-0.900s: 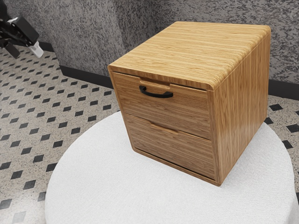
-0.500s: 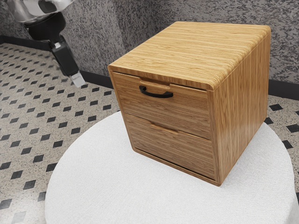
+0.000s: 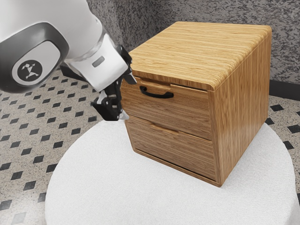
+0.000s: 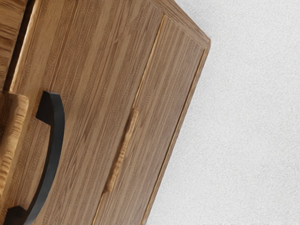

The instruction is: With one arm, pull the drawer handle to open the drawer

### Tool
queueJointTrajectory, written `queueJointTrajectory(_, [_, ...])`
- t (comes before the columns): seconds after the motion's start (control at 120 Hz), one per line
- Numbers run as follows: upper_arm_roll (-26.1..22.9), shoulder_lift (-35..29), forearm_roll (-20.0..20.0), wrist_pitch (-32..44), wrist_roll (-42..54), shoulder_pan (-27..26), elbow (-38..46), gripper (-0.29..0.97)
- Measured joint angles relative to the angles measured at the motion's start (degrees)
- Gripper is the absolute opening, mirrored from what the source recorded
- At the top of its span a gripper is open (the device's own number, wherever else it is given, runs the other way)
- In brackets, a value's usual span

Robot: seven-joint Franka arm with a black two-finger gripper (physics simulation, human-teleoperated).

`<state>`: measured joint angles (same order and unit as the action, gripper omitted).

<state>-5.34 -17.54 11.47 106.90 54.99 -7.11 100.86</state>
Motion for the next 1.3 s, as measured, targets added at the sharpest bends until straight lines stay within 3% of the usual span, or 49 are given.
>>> queueJointTrajectory(0.167, [-0.7,-8.5,3.0,11.4,5.7,-0.2,14.0,0.66])
queueJointTrajectory(0.417, [3.8,-4.0,8.7,23.7,11.7,0.1,16.1,0.66])
queueJointTrajectory(1.3, [4.0,1.2,9.8,27.9,20.8,0.1,15.3,0.66])
